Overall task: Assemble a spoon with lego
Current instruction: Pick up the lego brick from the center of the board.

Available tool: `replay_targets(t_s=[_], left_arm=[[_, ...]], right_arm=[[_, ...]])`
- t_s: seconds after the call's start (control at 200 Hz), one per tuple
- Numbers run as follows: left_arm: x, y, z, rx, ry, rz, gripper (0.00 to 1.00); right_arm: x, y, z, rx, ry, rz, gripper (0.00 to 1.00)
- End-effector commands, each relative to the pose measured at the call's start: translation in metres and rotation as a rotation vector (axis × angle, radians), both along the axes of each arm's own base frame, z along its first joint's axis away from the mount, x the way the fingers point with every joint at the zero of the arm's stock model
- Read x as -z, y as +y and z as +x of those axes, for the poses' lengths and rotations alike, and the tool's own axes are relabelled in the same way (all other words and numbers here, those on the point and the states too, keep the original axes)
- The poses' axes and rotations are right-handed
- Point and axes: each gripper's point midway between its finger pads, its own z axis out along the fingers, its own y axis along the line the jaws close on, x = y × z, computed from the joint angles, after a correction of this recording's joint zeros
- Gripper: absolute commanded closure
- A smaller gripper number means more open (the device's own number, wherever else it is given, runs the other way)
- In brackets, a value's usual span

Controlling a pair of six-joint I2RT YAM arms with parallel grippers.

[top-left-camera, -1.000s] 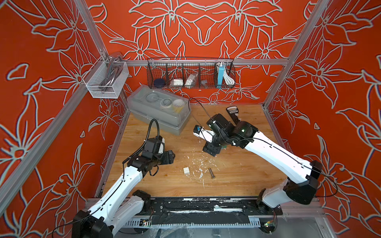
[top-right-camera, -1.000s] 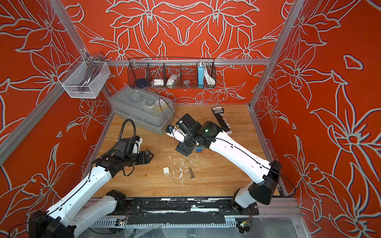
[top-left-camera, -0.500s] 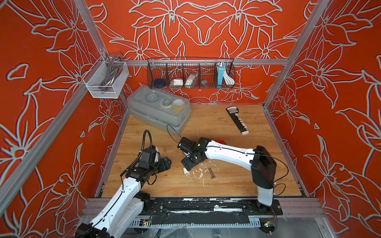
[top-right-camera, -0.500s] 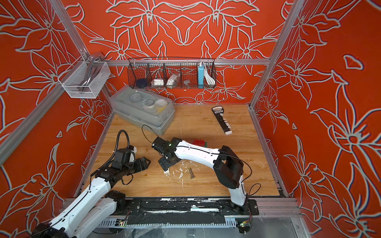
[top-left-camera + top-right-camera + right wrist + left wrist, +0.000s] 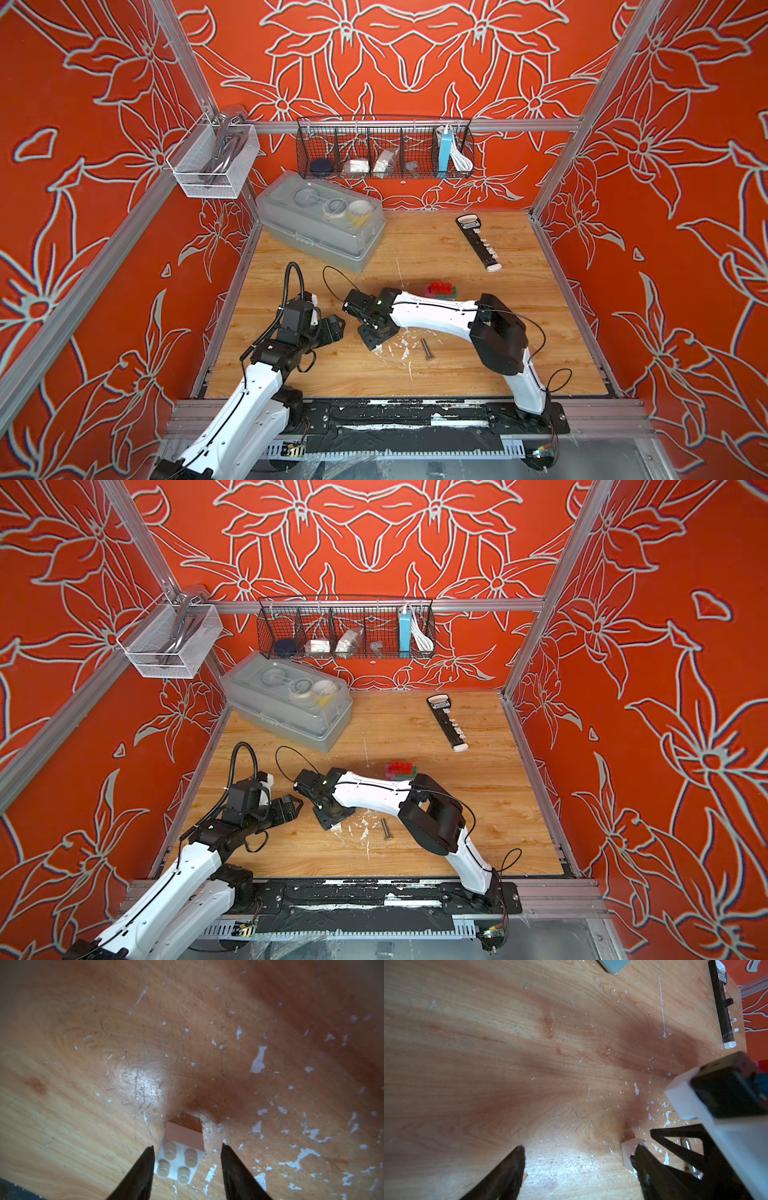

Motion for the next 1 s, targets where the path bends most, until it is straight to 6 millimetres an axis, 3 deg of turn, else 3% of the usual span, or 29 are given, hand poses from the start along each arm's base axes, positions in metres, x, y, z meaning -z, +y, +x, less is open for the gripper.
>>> replay_targets(t_s=[0.0, 0.34, 0.59, 0.996], left_arm=[[-0.010, -0.001, 0.006, 0.010, -0.045, -0.001, 0.18], [-0.011, -0.003, 0.006, 0.023, -0.050, 0.000, 0.19], [-0.013, -0.004, 0.006, 0.030, -0.050, 0.003, 0.19], [-0.013, -0.005, 0.005, 0.036, -0.050, 0.012, 0.19]], right_arm=[[0.000, -0.002, 0.001, 0.005, -0.013, -0.031, 0.50], [0.004, -0.008, -0.007, -0.004, 0.015, -0.047, 0.60], [0.002, -0.013, -0.010, -0.010, 0.025, -0.063, 0.52], [0.008, -0.015, -0.015, -0.020, 0.048, -0.068, 0.59]])
